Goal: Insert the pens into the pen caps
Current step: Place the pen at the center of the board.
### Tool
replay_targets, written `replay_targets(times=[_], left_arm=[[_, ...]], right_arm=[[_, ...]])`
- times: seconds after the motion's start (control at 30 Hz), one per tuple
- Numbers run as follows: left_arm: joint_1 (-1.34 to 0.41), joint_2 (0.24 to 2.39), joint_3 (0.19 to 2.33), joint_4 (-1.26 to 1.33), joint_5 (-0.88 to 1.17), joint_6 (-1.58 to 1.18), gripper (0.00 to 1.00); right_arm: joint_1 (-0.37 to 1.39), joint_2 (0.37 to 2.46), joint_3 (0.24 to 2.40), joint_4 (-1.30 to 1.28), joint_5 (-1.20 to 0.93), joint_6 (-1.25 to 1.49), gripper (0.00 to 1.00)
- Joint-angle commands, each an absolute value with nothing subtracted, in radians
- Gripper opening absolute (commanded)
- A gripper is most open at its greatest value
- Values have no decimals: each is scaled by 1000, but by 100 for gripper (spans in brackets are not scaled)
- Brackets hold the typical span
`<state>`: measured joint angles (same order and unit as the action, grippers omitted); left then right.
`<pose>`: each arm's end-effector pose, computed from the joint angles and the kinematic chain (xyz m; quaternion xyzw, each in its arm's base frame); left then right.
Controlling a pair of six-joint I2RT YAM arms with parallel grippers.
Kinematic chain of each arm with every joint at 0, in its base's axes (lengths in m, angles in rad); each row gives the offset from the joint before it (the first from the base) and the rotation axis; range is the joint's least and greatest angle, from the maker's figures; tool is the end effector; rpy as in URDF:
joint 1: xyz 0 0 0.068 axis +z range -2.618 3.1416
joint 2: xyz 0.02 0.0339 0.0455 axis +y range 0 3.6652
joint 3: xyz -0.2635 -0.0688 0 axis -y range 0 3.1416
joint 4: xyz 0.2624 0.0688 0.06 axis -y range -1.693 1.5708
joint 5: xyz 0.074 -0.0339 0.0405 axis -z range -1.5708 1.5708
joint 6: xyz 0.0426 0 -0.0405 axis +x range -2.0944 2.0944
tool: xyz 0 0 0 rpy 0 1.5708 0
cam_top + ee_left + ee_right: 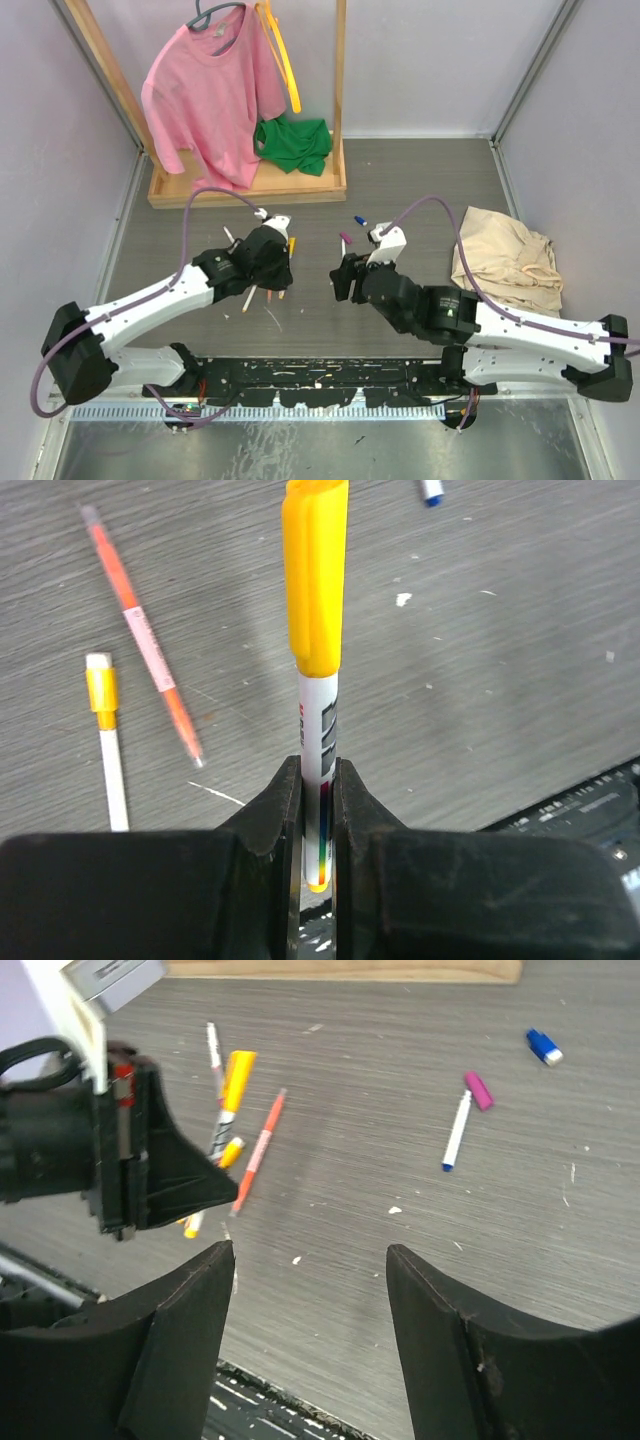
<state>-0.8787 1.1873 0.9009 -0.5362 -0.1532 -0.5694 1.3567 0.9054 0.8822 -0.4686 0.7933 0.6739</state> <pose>0.1767 -0.2030 0.2562 0.1153 0.9213 -0.1880 0.3201 0.0748 0.2013 0.3256 -0.0779 0.8121 0.2278 0.5315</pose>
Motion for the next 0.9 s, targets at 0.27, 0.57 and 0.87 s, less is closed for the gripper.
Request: replay_targets(times=[0.27, 0.57, 0.87], left_arm=[[-748, 1426, 921, -493, -133, -577, 0], [-711, 1595, 988, -488, -152, -594, 5], [-701, 1680, 1009, -476, -158, -617, 23]], right_arm=[[1140, 945, 821, -432, 452, 757, 70], [1131, 939, 791, -419, 427, 758, 70], [1125, 942, 781, -419, 417, 760, 70]])
